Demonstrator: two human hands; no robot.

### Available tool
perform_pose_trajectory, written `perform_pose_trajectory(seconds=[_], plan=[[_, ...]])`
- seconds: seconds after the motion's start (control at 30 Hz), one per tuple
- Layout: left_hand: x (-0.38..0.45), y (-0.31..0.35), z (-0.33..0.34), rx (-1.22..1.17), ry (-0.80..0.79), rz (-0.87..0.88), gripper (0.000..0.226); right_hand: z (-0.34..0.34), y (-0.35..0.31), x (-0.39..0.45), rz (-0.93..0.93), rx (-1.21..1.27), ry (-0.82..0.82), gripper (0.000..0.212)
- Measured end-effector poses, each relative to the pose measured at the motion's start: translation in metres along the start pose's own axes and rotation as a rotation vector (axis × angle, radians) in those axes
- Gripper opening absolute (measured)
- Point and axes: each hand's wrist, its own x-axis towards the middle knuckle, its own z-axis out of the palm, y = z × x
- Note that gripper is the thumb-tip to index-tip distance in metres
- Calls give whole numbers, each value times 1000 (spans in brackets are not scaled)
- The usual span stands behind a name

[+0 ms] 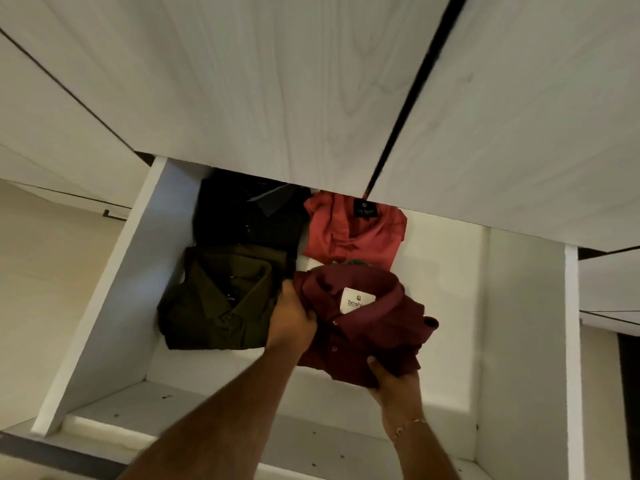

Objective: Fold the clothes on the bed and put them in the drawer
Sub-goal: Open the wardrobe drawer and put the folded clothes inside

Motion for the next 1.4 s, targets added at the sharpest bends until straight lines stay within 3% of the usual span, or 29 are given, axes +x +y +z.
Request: perform_pose_trajectory(seconds=[0.1, 0.2, 0.27, 0.33, 0.43, 0.53, 0.6, 0.7, 0.87, 0.93, 1.0, 1.07, 1.17, 1.27, 1.33, 1.4], plan=[[-7, 4, -8, 149, 135, 116, 40, 11, 4, -1, -129, -247, 147, 67], [-30, 5, -18, 123, 178, 188, 33, 10, 3, -15, -229, -204, 357, 36], [-48, 13, -25, -38, 116, 141, 31, 4, -3, -28, -213, -123, 388, 33], [-68, 23, -28, -205, 31, 40, 34, -6, -14, -39, -169, 50, 306, 28], [-99, 33, -21, -364, -29, -46, 42, -26, -43, -47, -131, 430, 167, 43], [-122, 48, 3, -584, -20, -167, 44, -53, -79, -40, -205, 443, 153, 45], [-134, 65, 30, -826, -82, -278, 46, -72, -116, -27, -291, 308, 137, 41], [-146, 93, 78, -1112, -169, -387, 35, -90, -184, -3, -493, -102, 75, 37], [-137, 118, 152, -1123, -268, -453, 25, -89, -248, 69, -606, -709, 107, 36], [-124, 107, 178, -1019, -257, -447, 21, -87, -246, 91, -555, -807, 179, 54], [-120, 88, 195, -746, -317, -465, 19, -85, -226, 99, -561, -879, 212, 80], [-134, 76, 188, -458, -337, -405, 30, -86, -192, 90, -656, -869, 213, 82], [-151, 77, 136, -322, -169, 79, 43, -101, -139, 82, -792, -1030, 241, 71], [-112, 65, 79, 35, -41, 586, 60, -108, -105, 95, -708, -1294, 125, 78], [-64, 50, 53, 377, -58, 750, 73, -102, -93, 109, -602, -1433, 100, 86], [-19, 37, 39, 756, -197, 871, 86, -89, -85, 118, -569, -1432, 130, 87]])
